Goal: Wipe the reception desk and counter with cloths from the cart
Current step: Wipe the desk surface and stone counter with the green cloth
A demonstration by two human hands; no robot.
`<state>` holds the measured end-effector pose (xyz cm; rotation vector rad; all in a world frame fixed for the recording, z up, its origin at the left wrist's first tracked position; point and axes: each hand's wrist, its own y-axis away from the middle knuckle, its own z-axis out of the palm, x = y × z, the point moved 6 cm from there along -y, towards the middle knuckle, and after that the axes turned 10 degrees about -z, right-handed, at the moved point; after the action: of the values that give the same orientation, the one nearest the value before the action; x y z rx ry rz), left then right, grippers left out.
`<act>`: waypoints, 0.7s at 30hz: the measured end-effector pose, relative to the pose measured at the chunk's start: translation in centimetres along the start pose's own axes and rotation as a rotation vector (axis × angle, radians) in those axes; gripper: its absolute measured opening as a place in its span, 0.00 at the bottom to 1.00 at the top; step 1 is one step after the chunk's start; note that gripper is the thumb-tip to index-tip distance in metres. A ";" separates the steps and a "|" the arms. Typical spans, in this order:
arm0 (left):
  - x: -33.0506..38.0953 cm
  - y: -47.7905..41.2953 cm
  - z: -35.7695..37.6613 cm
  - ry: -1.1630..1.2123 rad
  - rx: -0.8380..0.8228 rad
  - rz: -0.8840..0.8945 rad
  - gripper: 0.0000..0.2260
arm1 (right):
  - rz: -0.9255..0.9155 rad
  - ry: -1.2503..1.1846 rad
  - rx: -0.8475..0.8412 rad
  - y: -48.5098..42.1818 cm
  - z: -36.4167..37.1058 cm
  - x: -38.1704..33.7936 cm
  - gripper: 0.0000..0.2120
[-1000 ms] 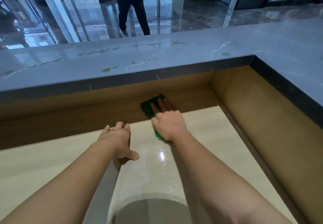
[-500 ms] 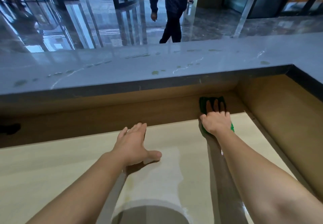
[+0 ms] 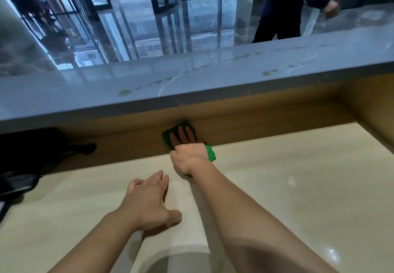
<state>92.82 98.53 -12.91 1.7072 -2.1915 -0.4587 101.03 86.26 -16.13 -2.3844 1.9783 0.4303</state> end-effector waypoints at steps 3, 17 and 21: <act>-0.2 0.7 0.1 -0.081 0.025 0.028 0.44 | -0.073 -0.016 -0.014 -0.2 0.5 -3.2 0.25; 0.2 0.4 0.9 -0.277 -0.067 -0.017 0.56 | 0.407 0.081 0.089 12.5 -3.2 17.5 0.26; 0.1 0.2 1.1 -0.271 -0.058 -0.016 0.56 | 0.536 0.045 0.115 13.3 -2.4 18.6 0.27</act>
<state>92.14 98.58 -13.85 1.7192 -2.3223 -0.7912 91.70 65.30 -15.75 -1.7882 2.5715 0.2561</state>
